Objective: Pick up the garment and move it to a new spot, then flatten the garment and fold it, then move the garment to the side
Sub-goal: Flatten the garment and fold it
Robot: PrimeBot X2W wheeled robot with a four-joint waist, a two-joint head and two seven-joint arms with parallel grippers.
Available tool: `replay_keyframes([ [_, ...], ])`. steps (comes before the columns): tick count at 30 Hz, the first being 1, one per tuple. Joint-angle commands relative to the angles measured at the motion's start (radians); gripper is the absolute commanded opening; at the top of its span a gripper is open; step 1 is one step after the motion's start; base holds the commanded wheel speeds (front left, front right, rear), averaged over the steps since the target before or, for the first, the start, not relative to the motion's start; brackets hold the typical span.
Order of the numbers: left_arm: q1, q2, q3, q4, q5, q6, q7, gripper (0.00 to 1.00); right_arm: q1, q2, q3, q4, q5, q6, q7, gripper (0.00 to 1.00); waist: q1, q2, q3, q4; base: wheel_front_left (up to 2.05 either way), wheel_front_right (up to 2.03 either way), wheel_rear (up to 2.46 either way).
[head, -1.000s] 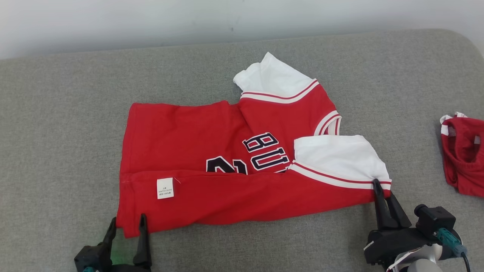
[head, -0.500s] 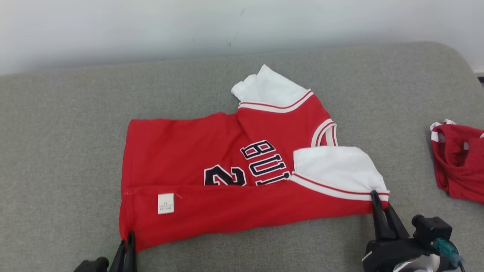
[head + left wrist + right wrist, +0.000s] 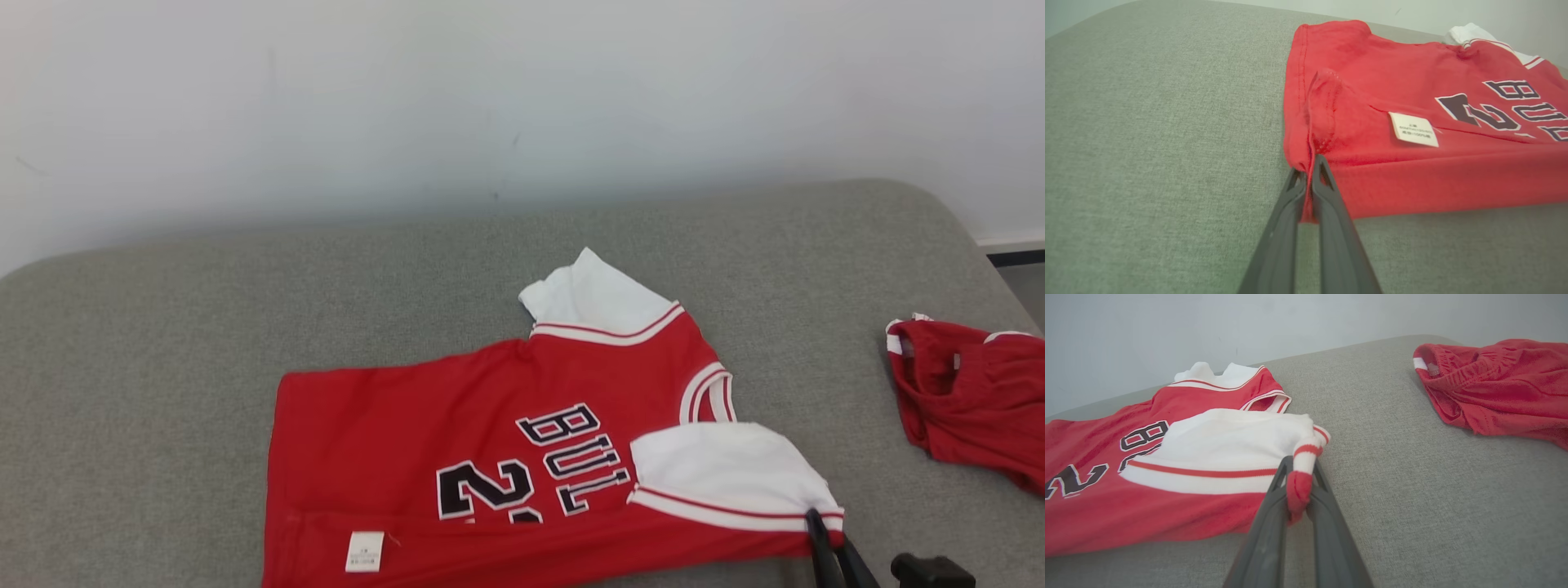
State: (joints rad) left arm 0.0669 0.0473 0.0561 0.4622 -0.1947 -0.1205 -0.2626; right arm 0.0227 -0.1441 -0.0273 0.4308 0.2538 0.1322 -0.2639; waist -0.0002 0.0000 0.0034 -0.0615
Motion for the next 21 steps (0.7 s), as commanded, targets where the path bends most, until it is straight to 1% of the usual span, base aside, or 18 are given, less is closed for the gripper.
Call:
replay_keyframes([
  [1,0.021,0.006,0.005,0.007,0.000,0.002,-0.003,0.00,0.020,0.000,-0.005,-0.001,0.008,-0.003,0.000,0.00,0.0002,0.0000,-0.019,-0.003,0.00,0.00,0.00],
  [6,0.034,0.006,-0.008,0.037,-0.015,0.009,-0.003,0.00,0.040,0.005,0.004,0.021,0.003,-0.003,0.000,0.00,0.0002,0.0000,-0.020,0.004,0.00,0.00,0.00],
  [8,0.022,0.006,-0.016,0.043,-0.016,0.009,-0.003,0.56,0.034,0.007,0.009,0.029,-0.004,-0.003,0.000,0.00,0.0002,0.0000,-0.013,0.006,0.00,0.00,0.00],
  [9,0.016,0.006,-0.020,0.045,-0.014,0.010,-0.003,1.00,0.029,0.007,0.011,0.033,-0.006,-0.003,0.000,0.31,0.0002,0.0000,-0.010,0.007,0.00,0.00,0.00],
  [10,0.012,0.005,-0.026,0.051,-0.014,0.009,-0.003,1.00,0.024,0.006,0.015,0.038,-0.009,-0.003,0.000,0.47,0.0002,0.0000,-0.006,0.009,0.00,0.00,0.00],
  [11,0.006,0.005,-0.033,0.054,-0.006,0.009,-0.003,1.00,0.018,0.006,0.015,0.042,-0.010,-0.003,0.000,0.81,0.0002,0.0000,-0.002,0.010,0.00,0.00,0.00],
  [12,-0.002,0.005,-0.037,0.054,0.001,0.009,-0.003,1.00,0.009,0.008,0.012,0.043,-0.010,-0.003,0.000,1.00,0.0002,0.0000,0.003,0.011,0.00,0.00,0.00],
  [16,-0.019,0.004,-0.034,0.032,-0.009,0.021,-0.003,1.00,-0.013,0.008,-0.018,0.025,-0.021,-0.003,0.000,1.00,0.0002,0.0000,0.022,0.019,0.00,0.00,0.00],
  [21,-0.085,0.005,-0.022,0.011,0.005,0.019,-0.003,1.00,-0.065,0.003,-0.040,0.000,-0.028,-0.003,0.000,1.00,0.0002,0.0000,0.065,0.031,0.00,0.00,0.00],
])
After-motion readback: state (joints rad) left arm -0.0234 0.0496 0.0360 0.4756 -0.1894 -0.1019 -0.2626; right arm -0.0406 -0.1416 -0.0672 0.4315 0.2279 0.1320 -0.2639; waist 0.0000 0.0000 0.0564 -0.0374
